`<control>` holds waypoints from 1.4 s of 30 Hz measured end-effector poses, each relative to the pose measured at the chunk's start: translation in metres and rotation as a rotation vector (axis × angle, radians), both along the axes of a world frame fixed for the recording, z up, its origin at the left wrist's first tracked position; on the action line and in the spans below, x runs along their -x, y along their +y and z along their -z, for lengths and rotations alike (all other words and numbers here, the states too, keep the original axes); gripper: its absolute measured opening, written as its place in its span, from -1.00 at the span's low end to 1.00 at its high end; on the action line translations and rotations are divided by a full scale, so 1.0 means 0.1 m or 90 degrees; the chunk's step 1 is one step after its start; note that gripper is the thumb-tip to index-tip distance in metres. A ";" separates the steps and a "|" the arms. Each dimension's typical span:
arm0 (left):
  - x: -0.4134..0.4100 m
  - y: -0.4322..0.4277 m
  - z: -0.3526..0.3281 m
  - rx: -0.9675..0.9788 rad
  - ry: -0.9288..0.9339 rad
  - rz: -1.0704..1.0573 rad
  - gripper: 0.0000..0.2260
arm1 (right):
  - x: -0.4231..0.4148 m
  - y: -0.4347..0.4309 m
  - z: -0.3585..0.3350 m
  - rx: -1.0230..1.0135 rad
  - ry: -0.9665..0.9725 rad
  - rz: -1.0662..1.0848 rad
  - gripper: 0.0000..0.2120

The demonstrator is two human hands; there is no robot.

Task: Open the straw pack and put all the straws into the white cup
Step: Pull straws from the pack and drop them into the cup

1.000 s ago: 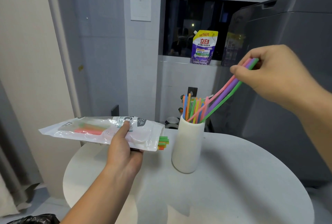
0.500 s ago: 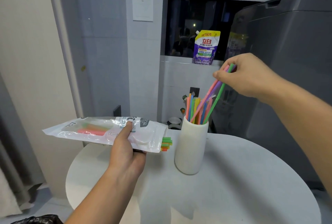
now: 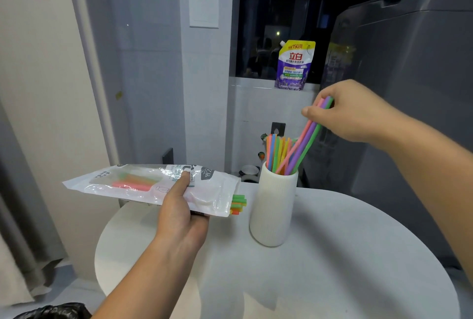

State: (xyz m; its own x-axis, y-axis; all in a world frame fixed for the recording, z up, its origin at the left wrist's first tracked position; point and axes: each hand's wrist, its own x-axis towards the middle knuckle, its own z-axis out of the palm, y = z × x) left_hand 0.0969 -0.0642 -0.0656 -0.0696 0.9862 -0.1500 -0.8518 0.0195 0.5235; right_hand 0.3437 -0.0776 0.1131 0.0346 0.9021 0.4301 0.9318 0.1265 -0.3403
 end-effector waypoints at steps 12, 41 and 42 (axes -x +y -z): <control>-0.01 0.00 0.00 0.002 0.010 0.003 -0.66 | 0.04 0.47 0.51 0.098 -0.022 -0.004 -0.65; -0.02 -0.14 -0.21 -0.015 0.003 0.000 -0.64 | 0.93 -0.53 1.31 -0.041 0.446 -0.080 -0.61; -0.04 -0.16 -0.24 -0.023 0.013 -0.009 -0.66 | 1.01 -0.54 1.36 0.077 0.579 -0.053 -0.58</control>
State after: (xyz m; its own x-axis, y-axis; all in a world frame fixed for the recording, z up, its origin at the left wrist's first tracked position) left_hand 0.1007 -0.0800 -0.0416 -0.0868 0.9898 -0.1128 -0.8406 -0.0120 0.5415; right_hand 0.2429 -0.1317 -0.0234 0.2469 0.9537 0.1719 0.2883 0.0971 -0.9526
